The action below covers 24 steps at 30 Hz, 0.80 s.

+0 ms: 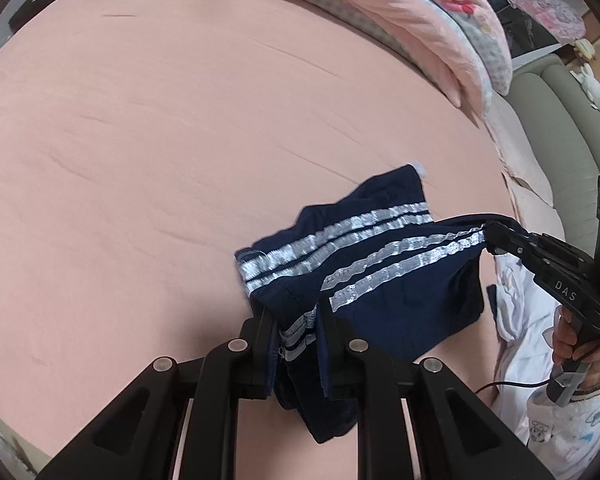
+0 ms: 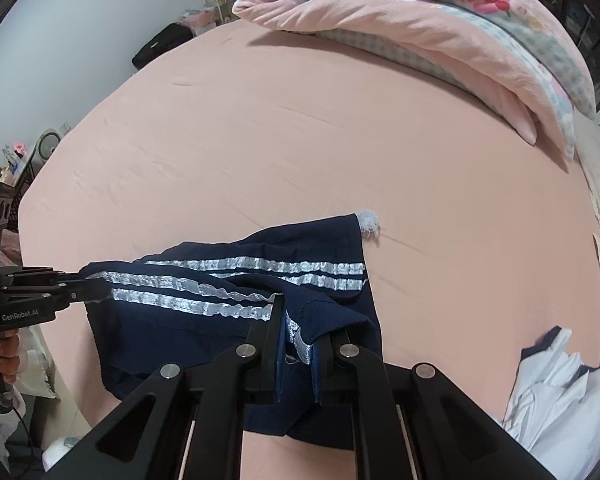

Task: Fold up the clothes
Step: 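Lift the pants edge with both grippers and fold it over the pants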

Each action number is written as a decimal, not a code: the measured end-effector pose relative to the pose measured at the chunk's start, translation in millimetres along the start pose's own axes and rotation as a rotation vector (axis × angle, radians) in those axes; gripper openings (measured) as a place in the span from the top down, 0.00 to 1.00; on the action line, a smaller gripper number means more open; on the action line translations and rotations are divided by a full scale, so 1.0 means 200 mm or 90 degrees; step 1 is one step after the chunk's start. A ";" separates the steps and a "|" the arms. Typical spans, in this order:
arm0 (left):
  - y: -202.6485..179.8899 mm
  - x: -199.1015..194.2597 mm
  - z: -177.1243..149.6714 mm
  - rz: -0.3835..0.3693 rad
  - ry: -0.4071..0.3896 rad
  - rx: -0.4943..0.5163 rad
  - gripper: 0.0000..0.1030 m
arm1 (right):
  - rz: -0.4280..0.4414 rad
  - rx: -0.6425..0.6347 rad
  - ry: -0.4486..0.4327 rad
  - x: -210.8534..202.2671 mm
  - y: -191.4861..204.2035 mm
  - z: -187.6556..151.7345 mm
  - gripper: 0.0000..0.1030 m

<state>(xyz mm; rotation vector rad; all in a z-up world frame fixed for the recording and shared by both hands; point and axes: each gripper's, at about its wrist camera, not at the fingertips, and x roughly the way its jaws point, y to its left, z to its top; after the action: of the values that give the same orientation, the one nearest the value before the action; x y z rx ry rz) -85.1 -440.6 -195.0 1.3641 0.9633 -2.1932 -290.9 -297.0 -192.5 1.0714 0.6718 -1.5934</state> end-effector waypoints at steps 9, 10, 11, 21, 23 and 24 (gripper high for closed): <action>0.06 0.06 0.06 0.004 0.006 -0.019 0.86 | 0.003 0.005 0.015 0.10 -0.04 0.08 0.92; 0.07 0.06 0.06 0.003 0.006 -0.020 0.86 | 0.005 0.006 0.017 0.11 -0.04 0.09 0.92; 0.08 0.07 0.07 0.002 0.006 -0.022 0.86 | 0.007 0.006 0.019 0.12 -0.05 0.10 0.92; 0.13 0.12 0.11 0.006 0.012 -0.039 0.86 | 0.006 0.003 0.038 0.24 -0.08 0.20 0.92; 0.14 0.13 0.11 0.006 0.013 -0.039 0.86 | 0.000 0.003 0.038 0.26 -0.08 0.21 0.92; 0.14 0.14 0.11 0.007 0.013 -0.039 0.86 | 0.000 0.005 0.031 0.26 -0.09 0.22 0.92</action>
<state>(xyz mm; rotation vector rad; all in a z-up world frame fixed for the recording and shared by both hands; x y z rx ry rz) -94.0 -475.0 -222.7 1.3636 1.0196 -2.1282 -322.7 -352.3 -220.2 1.1183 0.6983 -1.5755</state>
